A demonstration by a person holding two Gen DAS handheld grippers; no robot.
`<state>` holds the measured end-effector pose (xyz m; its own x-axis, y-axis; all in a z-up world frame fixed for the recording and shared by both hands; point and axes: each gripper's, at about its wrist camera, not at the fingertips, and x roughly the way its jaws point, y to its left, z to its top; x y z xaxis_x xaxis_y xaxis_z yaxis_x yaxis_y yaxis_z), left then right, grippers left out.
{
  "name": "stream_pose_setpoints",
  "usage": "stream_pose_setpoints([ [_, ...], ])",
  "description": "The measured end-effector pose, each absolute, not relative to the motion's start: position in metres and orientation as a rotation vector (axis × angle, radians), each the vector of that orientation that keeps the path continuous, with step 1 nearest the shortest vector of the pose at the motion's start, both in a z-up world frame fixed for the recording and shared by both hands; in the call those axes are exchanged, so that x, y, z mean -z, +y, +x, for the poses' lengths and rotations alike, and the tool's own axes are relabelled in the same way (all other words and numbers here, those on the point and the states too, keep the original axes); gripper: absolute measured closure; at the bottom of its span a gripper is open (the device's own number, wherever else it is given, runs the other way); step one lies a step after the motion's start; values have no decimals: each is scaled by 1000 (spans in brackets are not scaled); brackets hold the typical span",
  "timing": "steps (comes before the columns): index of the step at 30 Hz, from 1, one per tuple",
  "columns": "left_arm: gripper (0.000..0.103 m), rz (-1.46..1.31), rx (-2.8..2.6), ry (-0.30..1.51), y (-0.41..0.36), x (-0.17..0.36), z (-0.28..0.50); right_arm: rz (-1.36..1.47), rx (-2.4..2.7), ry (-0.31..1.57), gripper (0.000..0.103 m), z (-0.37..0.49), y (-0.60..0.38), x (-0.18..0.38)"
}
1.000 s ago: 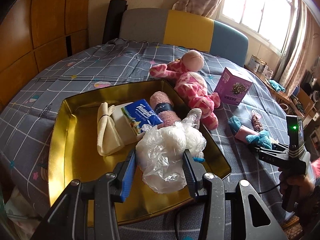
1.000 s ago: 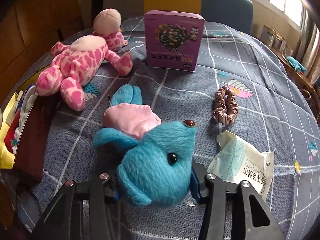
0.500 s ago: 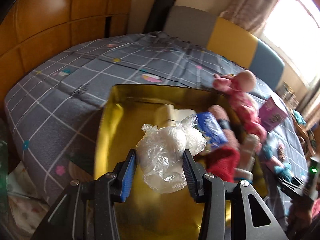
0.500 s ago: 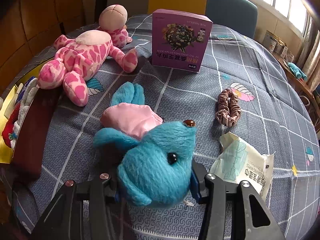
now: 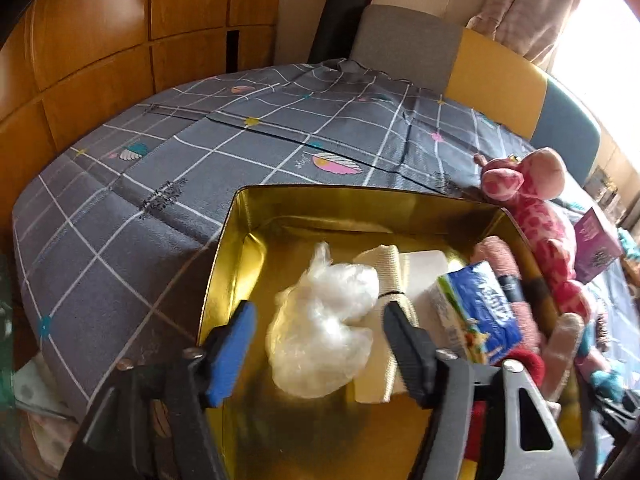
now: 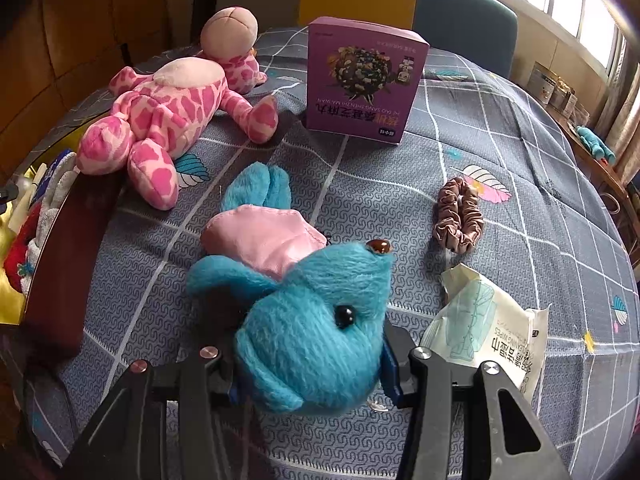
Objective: Organize soft objects
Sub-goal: 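Carry the plastic bag over the gold tray with the left gripper while the right holds the plush, then open the left gripper to drop the white plastic bag into the tray, then carry the blue plush toy into the gold tray and release it with the right gripper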
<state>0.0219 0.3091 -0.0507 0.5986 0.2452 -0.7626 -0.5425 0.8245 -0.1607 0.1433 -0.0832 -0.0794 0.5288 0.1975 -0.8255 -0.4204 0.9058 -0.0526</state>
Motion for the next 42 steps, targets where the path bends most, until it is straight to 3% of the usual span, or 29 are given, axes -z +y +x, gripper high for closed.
stream_pose_setpoints([
  [2, 26, -376, -488, 810, 308, 54, 25, -261, -374, 944, 52, 143, -83, 79],
  [6, 0, -366, -501, 806, 306, 54, 24, -263, -370, 947, 52, 143, -83, 79],
  [14, 0, -349, -575, 705, 287, 33, -6, -269, -364, 951, 52, 143, -83, 81],
  [42, 0, -271, -427, 672, 213, 27, -28, -315, -348, 936, 51, 140, -82, 83],
])
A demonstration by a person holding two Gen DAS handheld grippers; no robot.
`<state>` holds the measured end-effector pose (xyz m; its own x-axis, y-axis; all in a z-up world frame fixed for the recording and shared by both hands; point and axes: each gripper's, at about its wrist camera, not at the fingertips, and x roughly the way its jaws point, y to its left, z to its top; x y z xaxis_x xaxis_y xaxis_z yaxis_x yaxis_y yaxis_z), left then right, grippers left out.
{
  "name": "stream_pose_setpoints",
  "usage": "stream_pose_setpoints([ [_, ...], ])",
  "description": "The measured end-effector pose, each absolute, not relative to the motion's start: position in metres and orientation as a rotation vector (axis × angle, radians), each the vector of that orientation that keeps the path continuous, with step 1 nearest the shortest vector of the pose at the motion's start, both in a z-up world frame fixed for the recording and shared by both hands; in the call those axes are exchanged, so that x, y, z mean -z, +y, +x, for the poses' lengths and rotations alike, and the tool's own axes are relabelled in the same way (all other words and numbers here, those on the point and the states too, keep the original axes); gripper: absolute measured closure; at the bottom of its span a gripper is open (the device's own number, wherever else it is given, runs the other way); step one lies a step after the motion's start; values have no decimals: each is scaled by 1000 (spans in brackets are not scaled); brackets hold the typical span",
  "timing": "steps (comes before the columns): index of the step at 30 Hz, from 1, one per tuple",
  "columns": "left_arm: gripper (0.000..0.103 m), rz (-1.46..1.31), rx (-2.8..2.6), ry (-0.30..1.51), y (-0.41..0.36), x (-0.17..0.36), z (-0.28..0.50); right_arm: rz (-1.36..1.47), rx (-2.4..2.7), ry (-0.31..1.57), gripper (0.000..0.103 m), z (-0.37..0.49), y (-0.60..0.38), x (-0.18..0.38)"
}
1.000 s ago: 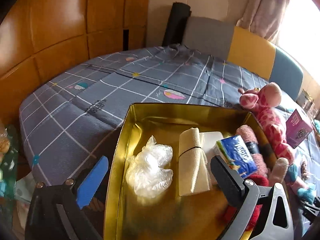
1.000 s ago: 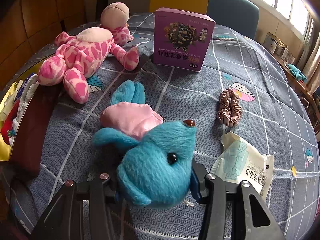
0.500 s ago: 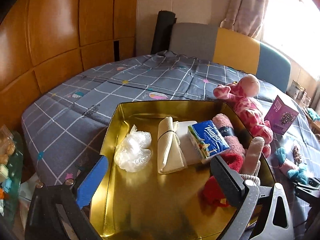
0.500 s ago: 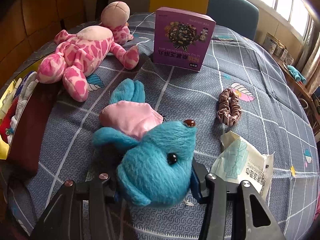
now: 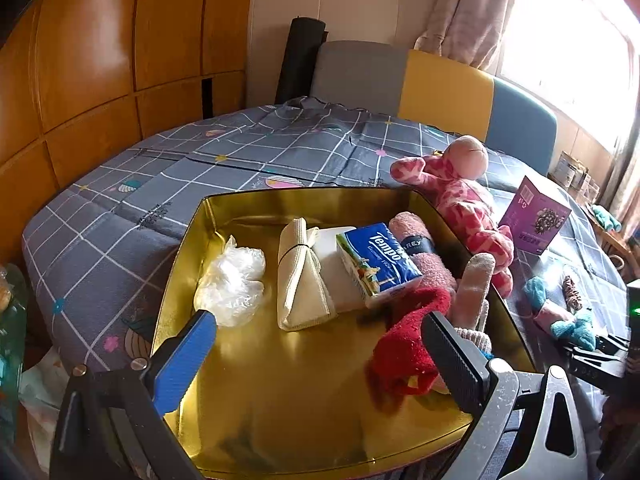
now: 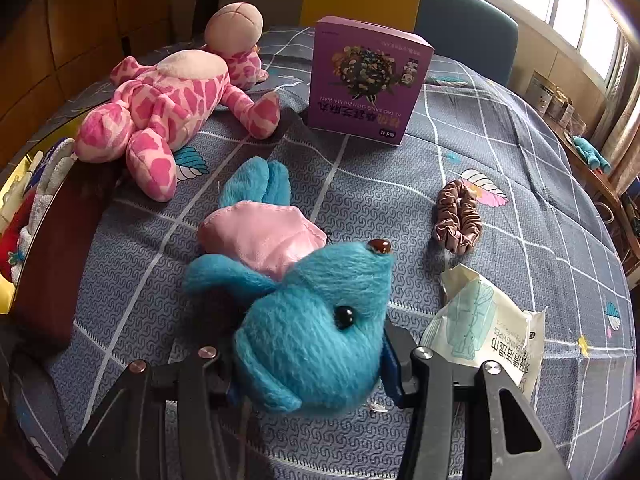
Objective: Organize soft objects
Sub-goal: 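Carry the blue plush toy into the gold tray and release it with the right gripper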
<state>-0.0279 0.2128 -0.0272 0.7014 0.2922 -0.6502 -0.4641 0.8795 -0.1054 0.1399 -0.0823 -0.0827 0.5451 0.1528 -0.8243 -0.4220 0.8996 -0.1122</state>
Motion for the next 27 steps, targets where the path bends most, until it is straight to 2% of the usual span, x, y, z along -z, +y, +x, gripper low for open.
stream_pose_setpoints([
  [11, 0, -246, -415, 656, 208, 20, -35, -205, -364, 949, 53, 129, -86, 66],
  [27, 0, -269, -411, 643, 215, 11, -49, -51, -571, 848, 54, 92, -35, -7],
])
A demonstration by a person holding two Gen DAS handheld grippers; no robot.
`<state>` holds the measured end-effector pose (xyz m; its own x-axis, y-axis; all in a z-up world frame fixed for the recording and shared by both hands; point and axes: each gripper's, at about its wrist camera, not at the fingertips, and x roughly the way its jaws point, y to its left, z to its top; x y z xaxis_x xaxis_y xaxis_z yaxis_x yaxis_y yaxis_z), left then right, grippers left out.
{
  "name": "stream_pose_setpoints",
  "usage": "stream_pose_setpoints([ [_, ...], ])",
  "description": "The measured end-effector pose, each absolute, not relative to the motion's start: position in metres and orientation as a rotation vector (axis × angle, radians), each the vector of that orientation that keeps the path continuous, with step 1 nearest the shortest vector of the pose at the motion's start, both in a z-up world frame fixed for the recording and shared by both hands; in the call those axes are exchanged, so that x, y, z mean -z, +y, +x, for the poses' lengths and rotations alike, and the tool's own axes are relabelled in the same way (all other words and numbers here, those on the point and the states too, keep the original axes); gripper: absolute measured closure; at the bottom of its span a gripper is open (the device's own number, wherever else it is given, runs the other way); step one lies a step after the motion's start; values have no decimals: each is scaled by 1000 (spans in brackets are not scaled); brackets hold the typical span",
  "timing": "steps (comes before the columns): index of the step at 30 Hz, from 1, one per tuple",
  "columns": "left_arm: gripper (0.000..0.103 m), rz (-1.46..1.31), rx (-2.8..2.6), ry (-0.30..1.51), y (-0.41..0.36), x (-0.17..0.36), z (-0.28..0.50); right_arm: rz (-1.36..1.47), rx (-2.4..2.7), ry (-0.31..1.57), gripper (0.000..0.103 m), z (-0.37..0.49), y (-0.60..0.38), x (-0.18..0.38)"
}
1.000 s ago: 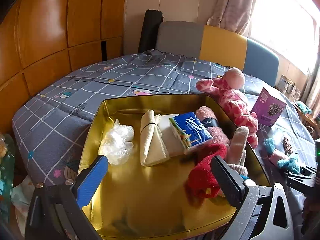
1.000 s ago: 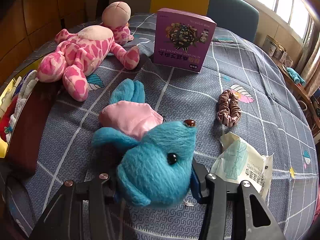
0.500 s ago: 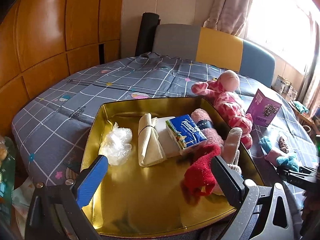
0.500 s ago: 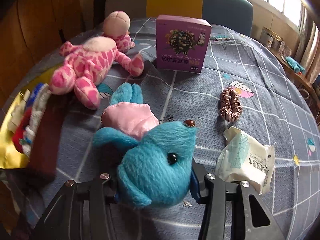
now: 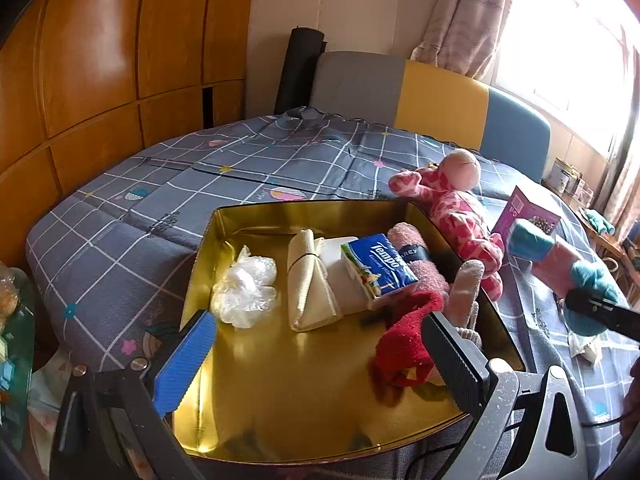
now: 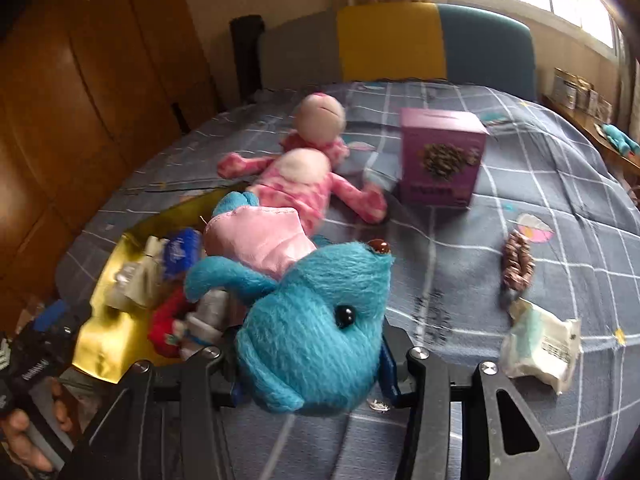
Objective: Organize soft objects
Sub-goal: 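Carry the blue plush toy into the gold tray and release it with the right gripper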
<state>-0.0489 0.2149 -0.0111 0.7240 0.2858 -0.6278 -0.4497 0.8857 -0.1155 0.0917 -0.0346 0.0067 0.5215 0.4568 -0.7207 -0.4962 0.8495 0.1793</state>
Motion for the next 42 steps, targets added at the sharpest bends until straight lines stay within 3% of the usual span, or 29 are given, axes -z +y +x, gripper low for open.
stream_pose_setpoints([
  [10, 0, -290, -459, 627, 230, 2, -64, -127, -728, 854, 54, 69, 49, -8],
  [23, 0, -337, -515, 600, 253, -4, -79, -295, -883, 995, 49, 53, 149, 47],
  [42, 0, -392, -581, 583, 284, -3, -92, -185, -987, 1053, 35, 45, 124, 33],
])
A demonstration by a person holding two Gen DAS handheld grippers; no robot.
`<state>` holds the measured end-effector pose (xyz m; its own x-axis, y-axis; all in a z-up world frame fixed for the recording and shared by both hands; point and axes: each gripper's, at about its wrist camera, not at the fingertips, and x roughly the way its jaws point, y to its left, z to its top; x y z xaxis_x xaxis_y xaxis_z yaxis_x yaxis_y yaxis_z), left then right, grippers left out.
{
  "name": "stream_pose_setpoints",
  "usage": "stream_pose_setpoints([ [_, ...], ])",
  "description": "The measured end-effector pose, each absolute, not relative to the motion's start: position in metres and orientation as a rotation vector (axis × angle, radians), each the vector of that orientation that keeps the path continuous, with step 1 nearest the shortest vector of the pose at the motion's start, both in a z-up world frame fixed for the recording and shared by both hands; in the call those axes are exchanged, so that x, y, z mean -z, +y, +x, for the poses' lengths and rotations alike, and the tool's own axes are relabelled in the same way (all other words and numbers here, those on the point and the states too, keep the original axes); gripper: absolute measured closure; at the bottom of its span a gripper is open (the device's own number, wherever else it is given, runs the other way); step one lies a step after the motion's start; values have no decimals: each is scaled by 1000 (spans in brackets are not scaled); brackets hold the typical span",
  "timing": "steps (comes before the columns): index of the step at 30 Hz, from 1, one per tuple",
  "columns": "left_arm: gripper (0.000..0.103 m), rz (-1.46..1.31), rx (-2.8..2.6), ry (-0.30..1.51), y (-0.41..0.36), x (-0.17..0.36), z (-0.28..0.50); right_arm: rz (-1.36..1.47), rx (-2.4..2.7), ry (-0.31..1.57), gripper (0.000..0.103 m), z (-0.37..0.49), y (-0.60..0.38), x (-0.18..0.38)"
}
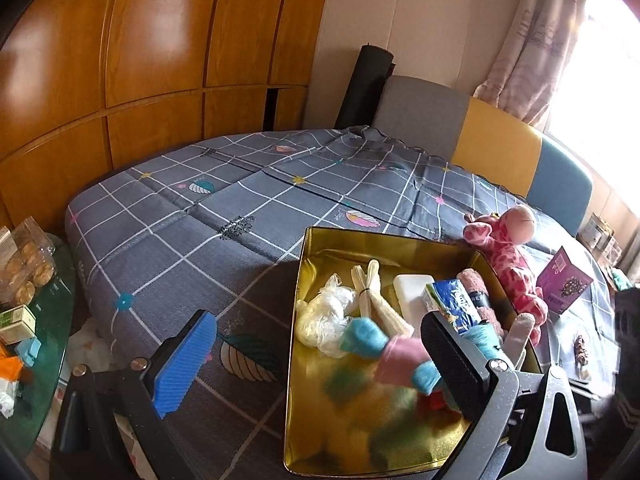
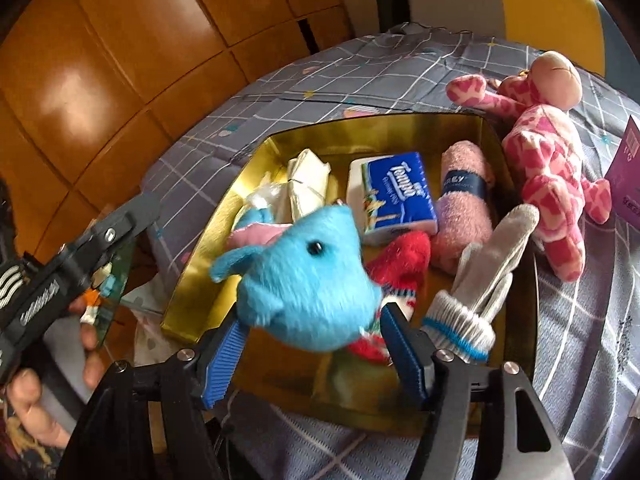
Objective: Organize soft objects
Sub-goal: 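Carry the blue plush toy into the gold tray and release it with the right gripper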
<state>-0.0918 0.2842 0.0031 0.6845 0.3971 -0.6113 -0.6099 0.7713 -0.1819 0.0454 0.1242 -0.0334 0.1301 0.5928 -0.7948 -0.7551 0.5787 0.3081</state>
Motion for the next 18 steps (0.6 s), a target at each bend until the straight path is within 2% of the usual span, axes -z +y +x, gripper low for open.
stream_pose_setpoints([
  [11, 0, -390, -598, 565, 289, -8, -95, -200, -1060, 1138, 35, 36, 153, 54],
  [18, 0, -375, -600, 566, 288, -9, -95, -206, -1026, 1076, 35, 30, 140, 47],
])
